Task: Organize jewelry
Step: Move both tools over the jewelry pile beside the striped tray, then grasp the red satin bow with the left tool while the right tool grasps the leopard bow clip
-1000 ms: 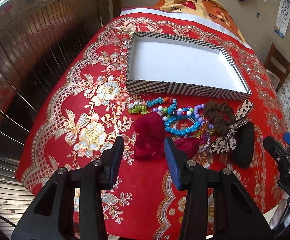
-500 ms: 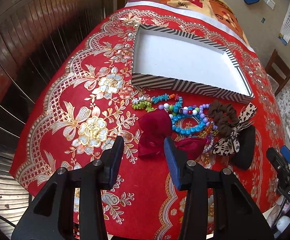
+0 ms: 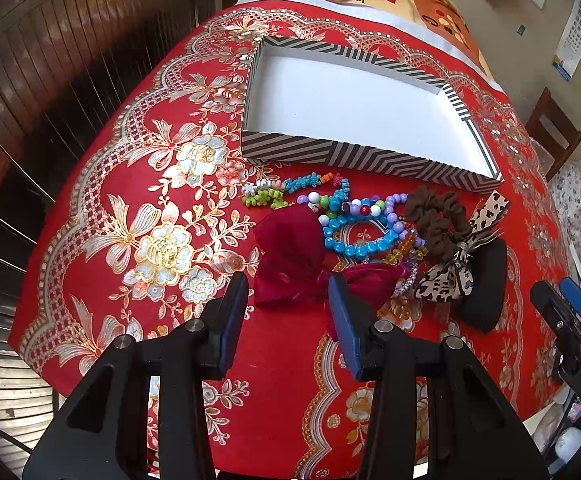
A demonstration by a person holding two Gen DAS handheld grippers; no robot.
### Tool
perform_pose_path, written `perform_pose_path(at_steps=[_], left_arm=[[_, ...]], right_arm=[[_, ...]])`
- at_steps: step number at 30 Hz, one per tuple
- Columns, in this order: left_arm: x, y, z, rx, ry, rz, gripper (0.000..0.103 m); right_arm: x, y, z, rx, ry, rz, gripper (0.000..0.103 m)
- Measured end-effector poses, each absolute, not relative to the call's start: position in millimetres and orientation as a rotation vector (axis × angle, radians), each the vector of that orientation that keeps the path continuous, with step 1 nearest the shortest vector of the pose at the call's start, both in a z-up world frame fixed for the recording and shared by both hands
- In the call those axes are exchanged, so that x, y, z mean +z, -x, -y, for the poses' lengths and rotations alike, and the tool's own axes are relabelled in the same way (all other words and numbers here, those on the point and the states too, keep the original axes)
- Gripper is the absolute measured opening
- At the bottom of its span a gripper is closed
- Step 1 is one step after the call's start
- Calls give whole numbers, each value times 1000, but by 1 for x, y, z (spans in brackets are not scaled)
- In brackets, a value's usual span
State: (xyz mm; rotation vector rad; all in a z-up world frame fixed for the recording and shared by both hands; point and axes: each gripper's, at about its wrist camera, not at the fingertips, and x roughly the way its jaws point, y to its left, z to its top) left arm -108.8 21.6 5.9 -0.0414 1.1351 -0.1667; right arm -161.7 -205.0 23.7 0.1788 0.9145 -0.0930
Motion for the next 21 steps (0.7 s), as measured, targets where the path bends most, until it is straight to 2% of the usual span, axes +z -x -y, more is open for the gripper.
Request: perform_pose_path(at_steps=[3, 7, 15, 21], left_arm=[[3, 108, -21, -166, 53, -1145, 41], [0, 107, -24, -167, 79, -1160, 41], [-6, 104, -30, -175, 142, -1191, 41], [-6, 99, -26, -189, 165, -1194, 42]], right_arm=[[21, 163, 208, -96, -183, -920, 99], [19, 165, 211, -86, -199, -931, 91], [15, 166, 218, -80, -223, -935, 90], [14, 162, 216, -8, -287, -936, 81]])
